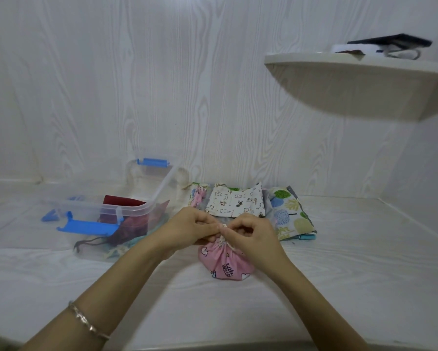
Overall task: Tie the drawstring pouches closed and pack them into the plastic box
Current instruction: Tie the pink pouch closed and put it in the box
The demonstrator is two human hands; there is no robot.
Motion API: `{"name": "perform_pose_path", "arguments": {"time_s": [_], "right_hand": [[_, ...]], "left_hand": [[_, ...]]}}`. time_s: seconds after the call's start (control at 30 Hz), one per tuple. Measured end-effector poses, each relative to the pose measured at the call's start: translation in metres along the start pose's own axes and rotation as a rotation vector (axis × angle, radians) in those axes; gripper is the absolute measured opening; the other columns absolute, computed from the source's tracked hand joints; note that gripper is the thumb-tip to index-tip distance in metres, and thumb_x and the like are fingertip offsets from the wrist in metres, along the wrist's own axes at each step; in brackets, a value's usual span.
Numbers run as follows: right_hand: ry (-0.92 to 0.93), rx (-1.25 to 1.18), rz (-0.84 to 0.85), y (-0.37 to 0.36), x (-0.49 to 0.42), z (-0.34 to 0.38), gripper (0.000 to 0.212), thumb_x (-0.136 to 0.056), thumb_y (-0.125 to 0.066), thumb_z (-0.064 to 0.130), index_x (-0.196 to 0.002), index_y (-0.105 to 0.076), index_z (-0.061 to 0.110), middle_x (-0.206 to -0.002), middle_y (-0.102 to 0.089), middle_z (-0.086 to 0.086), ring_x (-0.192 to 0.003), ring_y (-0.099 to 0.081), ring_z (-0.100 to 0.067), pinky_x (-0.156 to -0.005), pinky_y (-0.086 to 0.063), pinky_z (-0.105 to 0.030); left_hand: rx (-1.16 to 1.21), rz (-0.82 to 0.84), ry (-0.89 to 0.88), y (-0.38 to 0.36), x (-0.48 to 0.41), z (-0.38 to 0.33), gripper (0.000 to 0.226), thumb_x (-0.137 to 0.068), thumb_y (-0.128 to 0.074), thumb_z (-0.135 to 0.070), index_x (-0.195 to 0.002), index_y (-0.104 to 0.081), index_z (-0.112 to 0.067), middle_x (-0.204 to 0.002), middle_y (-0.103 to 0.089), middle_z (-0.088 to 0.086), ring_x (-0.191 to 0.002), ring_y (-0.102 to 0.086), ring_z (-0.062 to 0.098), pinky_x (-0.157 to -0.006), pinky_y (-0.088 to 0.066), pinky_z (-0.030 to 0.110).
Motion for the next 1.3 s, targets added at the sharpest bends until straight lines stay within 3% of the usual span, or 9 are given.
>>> {"name": "perform_pose_path", "arguments": {"time_s": [0.3,0.43,0.57,0.63,0.7,0.77,1.07,1.2,1.3], "right_hand": [[-0.204,-0.036,0.182,0.021,0.001,-0.024,0.002,-0.086,-0.072,0.017,-0.086,-0.072,0.015,-0.082,-0.07,-0.006,-0.076,-0.063,-0.015,-0.075,-0.05,-0.028],[-0.27,-0.07,0.424,0.002,0.006,-0.016,0.043,-0.079,-0.08,0.019,-0.117,-0.061,0.029,-0.103,-0.073,0.004,-0.095,-0.07,-0.011,-0.082,-0.056,-0.026],[-0.134,-0.001,0.222,0.008,-0.008,0.005,0.019,-0.088,-0.068,0.011,-0.101,-0.065,0.025,-0.092,-0.072,-0.002,-0.079,-0.071,-0.005,-0.066,-0.055,-0.02],[-0.064,-0.034,0.112,0.018,-0.023,0.019,0.02,-0.089,-0.067,0.008,-0.103,-0.066,0.022,-0.091,-0.071,0.002,-0.076,-0.069,-0.005,-0.065,-0.054,-0.019],[0.026,-0.002,0.05,0.023,-0.039,0.037,0.025,-0.087,-0.068,0.007,-0.106,-0.066,0.024,-0.091,-0.07,0.006,-0.078,-0.067,-0.007,-0.071,-0.054,-0.024],[0.126,0.03,-0.006,0.025,-0.052,0.06,0.029,-0.086,-0.068,0.003,-0.106,-0.066,0.025,-0.093,-0.07,0.01,-0.085,-0.066,-0.007,-0.078,-0.055,-0.026],[0.485,-0.099,-0.16,0.009,-0.088,0.17,0.023,-0.084,-0.066,0.002,-0.101,-0.062,0.017,-0.089,-0.066,0.008,-0.079,-0.063,0.002,-0.075,-0.051,-0.017],[0.427,-0.174,-0.064,-0.034,-0.122,0.171,0.022,-0.083,-0.067,0.001,-0.102,-0.062,0.012,-0.091,-0.067,0.003,-0.083,-0.065,-0.006,-0.079,-0.056,-0.027],[0.311,-0.169,0.06,-0.072,-0.147,0.152,0.024,-0.084,-0.067,0.0,-0.105,-0.061,0.011,-0.095,-0.067,-0.003,-0.086,-0.066,-0.014,-0.083,-0.056,-0.029]], "left_hand": [[-0.231,-0.095,-0.093,0.011,0.003,0.011,0.012,-0.089,-0.064,-0.005,-0.08,-0.072,-0.008,-0.066,-0.065,0.005,-0.057,-0.056,0.008,-0.056,-0.049,0.015],[-0.138,-0.101,-0.109,0.006,0.002,0.01,0.008,-0.089,-0.065,-0.008,-0.083,-0.07,-0.009,-0.07,-0.066,0.007,-0.064,-0.061,0.015,-0.068,-0.056,0.026],[-0.375,-0.361,-0.056,0.01,0.006,-0.002,0.036,-0.093,-0.055,-0.045,-0.081,-0.057,-0.012,-0.074,-0.061,0.011,-0.064,-0.06,0.022,-0.07,-0.055,0.038],[-0.29,-0.196,0.174,0.006,0.008,-0.014,0.067,-0.092,-0.032,-0.066,-0.086,-0.062,-0.006,-0.074,-0.063,0.012,-0.061,-0.06,0.021,-0.071,-0.055,0.034],[0.128,0.172,0.44,-0.006,0.009,-0.027,0.098,-0.084,-0.016,-0.079,-0.114,-0.056,0.005,-0.094,-0.069,0.022,-0.076,-0.069,0.03,-0.076,-0.056,0.037],[0.452,0.326,0.435,-0.011,0.002,-0.049,0.107,-0.079,-0.011,-0.084,-0.121,-0.051,0.006,-0.11,-0.065,0.029,-0.097,-0.067,0.039,-0.088,-0.052,0.043],[0.434,-0.096,-0.157,0.05,0.006,-0.162,0.09,-0.086,-0.012,-0.078,-0.093,-0.071,-0.011,-0.114,-0.068,0.021,-0.109,-0.065,0.035,-0.101,-0.047,0.049],[0.357,-0.238,-0.084,0.096,0.016,-0.156,0.086,-0.091,-0.009,-0.072,-0.089,-0.07,-0.011,-0.084,-0.074,0.013,-0.079,-0.07,0.027,-0.076,-0.058,0.037],[0.377,-0.279,0.099,0.132,0.013,-0.123,0.087,-0.09,-0.013,-0.073,-0.096,-0.068,-0.005,-0.096,-0.071,0.02,-0.091,-0.068,0.033,-0.076,-0.058,0.041]]}}
Point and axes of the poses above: each hand's wrist, its own x-axis away from the middle knuckle, its own y-axis out of the back of the hand, z = x × y, the point moved 3 cm from there along -x, towards the middle knuckle
